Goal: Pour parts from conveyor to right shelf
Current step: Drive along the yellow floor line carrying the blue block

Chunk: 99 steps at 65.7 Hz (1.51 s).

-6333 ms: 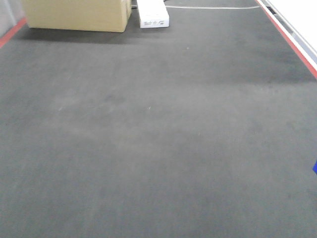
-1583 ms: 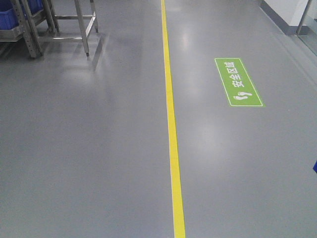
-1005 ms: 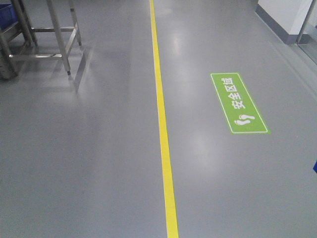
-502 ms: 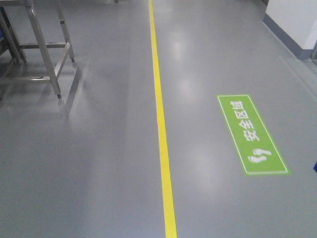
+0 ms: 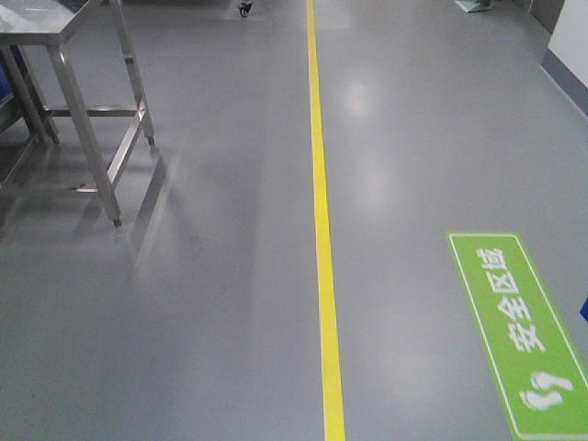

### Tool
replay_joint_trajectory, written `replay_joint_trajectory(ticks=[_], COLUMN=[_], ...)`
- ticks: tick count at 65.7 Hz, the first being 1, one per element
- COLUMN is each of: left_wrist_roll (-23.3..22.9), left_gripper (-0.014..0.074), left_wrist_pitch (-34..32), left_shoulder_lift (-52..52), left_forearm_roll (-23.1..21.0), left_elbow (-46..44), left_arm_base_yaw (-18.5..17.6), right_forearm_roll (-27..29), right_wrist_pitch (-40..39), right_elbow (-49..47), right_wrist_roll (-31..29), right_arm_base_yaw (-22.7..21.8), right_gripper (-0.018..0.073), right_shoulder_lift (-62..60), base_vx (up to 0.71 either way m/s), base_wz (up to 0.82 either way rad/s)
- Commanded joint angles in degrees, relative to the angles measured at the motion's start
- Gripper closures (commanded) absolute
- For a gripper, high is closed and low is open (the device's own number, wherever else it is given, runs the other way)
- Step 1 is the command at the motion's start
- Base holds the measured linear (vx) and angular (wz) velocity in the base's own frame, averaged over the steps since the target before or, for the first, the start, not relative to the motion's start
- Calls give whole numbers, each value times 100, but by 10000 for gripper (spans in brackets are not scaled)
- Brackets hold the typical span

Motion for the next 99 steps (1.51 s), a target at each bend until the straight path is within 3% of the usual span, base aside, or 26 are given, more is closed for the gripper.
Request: replay_joint_trajectory(ticks=[1, 99], left_wrist_roll=[-44, -44], left_gripper=[603, 603], left_wrist_pitch=[-412, -412], left_shoulder_lift=[-69, -69], left_forearm_roll=[-35, -35], left_elbow=[-111, -111], left_arm_base_yaw=[-31, -31], right_forearm_roll=[7, 7], right_wrist_pitch=[-464, -470], right_elbow=[-155, -155], right_wrist_roll=[-50, -50], right_arm_base_yaw=[-17, -17], right_gripper=[568, 568], right_shoulder_lift=[36, 36], base_vx=[74, 76], base_wz=[6, -3])
